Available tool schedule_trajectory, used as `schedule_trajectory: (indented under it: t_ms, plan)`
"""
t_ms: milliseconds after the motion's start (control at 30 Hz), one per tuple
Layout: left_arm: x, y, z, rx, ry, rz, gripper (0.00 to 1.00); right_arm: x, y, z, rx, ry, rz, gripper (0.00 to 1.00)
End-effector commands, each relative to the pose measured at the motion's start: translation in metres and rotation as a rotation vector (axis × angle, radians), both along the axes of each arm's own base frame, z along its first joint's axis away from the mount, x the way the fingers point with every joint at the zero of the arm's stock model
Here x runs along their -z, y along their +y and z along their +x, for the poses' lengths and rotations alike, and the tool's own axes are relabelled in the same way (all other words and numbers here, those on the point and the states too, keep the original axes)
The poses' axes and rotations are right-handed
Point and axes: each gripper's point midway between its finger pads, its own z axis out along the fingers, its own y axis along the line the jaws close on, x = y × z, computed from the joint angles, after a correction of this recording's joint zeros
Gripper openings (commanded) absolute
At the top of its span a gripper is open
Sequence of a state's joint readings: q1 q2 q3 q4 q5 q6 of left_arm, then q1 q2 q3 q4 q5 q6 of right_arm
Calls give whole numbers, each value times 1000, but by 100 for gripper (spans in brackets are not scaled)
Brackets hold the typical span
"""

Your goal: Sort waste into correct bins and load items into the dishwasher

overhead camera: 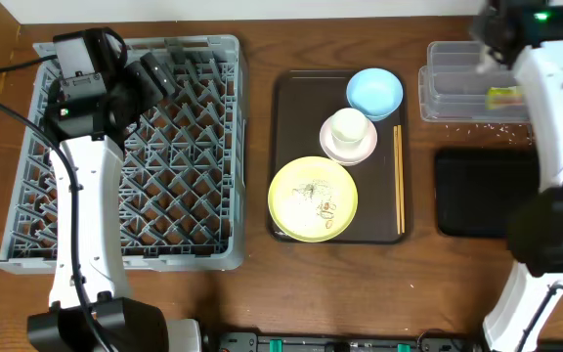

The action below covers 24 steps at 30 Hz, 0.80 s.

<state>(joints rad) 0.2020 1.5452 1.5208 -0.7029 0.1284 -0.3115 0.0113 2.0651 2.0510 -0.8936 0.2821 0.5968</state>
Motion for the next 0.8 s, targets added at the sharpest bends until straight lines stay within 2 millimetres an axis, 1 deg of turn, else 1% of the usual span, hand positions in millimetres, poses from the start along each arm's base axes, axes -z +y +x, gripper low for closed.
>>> schedule_trajectory:
  t_ms: [0,33,67,100,200,233,267,300,367,433,533,567,600,667,700,733,767]
  plan:
    - [0,2,0,-4,-1,1,89,19,-7,-4,32,20,119,1]
    - [0,2,0,-4,-1,1,89,24,-15,-7,47,33,120,2]
    - [0,2,0,-4,-1,1,89,27,-19,-8,54,39,120,1]
    - [0,2,0,-5,-1,1,89,31,-23,-10,63,47,120,9]
    - [0,2,0,-4,-1,1,89,36,-31,-12,77,55,120,74]
    - [0,2,0,-4,-1,1,89,36,-31,-12,78,54,120,81]
    - [0,2,0,-4,-1,1,89,35,-31,-10,57,51,109,84]
    - [0,2,0,-4,-1,1,89,33,-30,-7,24,46,98,85]
    - [0,2,0,-5,-1,1,89,26,-19,0,-108,31,76,88]
    - [0,2,0,-5,-1,1,89,18,-4,2,-222,16,97,93]
    - [0,2,0,-4,-1,1,89,-6,32,-1,-430,-44,181,96]
    - [0,2,0,-4,-1,1,89,-16,50,-3,-530,-76,221,99]
    - [0,2,0,-4,-1,1,89,-28,70,-6,-644,-114,265,99]
    - [0,2,0,-4,-1,1,89,-59,124,-26,-946,-215,388,99]
    - [0,2,0,-4,-1,1,89,-69,145,-35,-1056,-250,431,99]
    - [0,2,0,-4,-1,1,89,-74,160,-42,-1124,-269,454,99]
    - [0,2,0,-4,-1,1,89,-76,170,-46,-1162,-276,461,99]
